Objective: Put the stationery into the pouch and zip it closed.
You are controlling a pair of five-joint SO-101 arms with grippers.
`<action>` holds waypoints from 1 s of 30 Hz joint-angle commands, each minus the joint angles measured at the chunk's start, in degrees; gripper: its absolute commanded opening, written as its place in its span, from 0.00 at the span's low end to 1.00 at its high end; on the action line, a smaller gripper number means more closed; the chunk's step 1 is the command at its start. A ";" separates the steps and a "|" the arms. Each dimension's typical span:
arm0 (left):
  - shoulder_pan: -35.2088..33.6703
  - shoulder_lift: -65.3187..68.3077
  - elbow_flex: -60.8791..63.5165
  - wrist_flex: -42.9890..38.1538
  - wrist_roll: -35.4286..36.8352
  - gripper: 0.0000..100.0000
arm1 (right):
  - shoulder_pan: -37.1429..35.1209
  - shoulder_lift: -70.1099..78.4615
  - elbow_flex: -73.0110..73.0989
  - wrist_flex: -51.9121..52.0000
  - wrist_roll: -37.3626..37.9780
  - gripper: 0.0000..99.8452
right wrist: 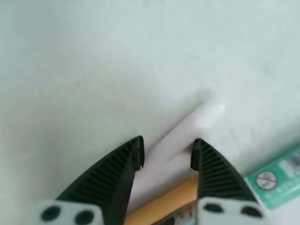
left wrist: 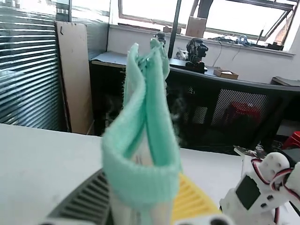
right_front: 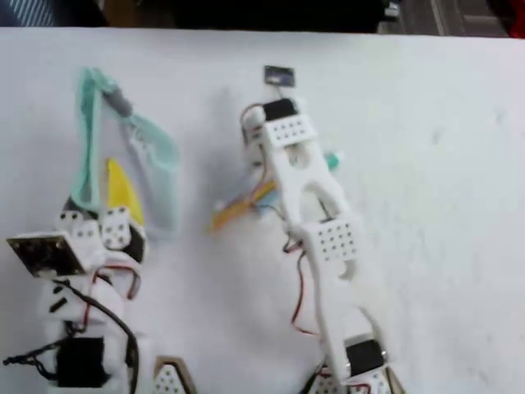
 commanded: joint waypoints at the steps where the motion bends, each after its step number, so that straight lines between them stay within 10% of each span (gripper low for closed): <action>1: 3.21 -1.01 -0.35 0.88 0.26 0.02 | 0.48 2.24 -4.40 0.66 0.00 0.01; 14: 4.62 -1.01 -0.44 1.23 0.26 0.02 | 0.57 4.88 -10.02 5.93 0.00 0.02; 30: 22.29 -1.01 -0.70 7.74 -3.78 0.02 | 9.80 -12.62 -20.40 14.02 5.98 0.02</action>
